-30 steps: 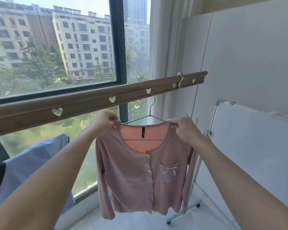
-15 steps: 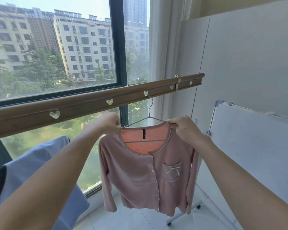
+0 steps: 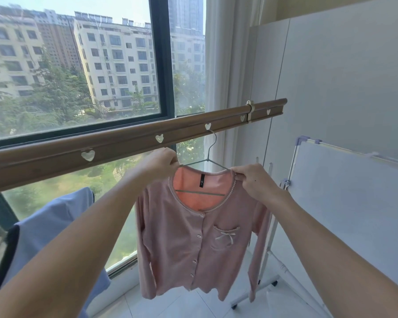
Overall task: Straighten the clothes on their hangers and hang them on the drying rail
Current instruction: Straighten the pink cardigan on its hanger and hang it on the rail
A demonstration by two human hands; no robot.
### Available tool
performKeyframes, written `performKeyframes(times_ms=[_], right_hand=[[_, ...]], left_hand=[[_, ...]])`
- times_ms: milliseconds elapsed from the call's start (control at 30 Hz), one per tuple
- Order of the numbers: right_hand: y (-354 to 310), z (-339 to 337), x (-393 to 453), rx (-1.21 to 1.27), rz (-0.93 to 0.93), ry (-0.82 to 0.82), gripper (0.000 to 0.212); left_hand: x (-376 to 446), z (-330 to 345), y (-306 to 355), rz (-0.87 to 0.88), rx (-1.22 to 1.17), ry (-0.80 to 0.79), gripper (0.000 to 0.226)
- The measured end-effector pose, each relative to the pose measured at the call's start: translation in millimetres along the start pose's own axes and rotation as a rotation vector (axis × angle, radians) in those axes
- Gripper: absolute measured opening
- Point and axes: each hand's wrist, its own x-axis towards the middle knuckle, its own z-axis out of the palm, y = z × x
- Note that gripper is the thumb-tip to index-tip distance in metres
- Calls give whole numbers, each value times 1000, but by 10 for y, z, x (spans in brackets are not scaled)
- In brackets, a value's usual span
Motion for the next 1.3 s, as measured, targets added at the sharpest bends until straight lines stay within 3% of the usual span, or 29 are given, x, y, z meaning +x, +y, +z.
performKeyframes(times_ms=[200, 300, 433, 600, 667, 733, 867, 1033, 1133, 1200, 1233, 1300], right_hand=[[121, -23, 59, -71, 26, 44, 50], [109, -24, 89, -114, 14, 53, 51], [106, -21, 102, -90, 39, 22, 53], [104, -3, 118, -98, 25, 23, 55], [120, 4, 113, -85, 21, 38, 54], [152, -4, 112, -78, 15, 57, 54], [195, -12, 106, -93, -4, 71, 51], [226, -43, 87, -84, -22, 81, 53], [220, -31, 81, -44, -12, 74, 56], [182, -29, 68, -15, -18, 63, 59], [155, -28, 59, 0, -15, 65, 61], [125, -12, 36, 45, -8, 59, 63]], left_hand=[[-77, 116, -436, -28, -304, -52, 18], [-157, 208, -590, -45, -221, -127, 15], [-184, 275, -662, -49, -160, -66, 7], [-188, 272, -698, -79, -90, -106, 13], [-209, 286, -728, -110, -15, -224, 4], [-228, 304, -723, -146, 4, -350, 14], [-251, 308, -721, -219, -31, -362, 14], [-363, 314, -761, -322, 62, -532, 14], [-333, 248, -652, -278, 185, -518, 36], [-231, 212, -549, -174, 125, -433, 56], [-176, 184, -469, -118, 28, -380, 59], [-90, 134, -272, 27, -116, -250, 45]])
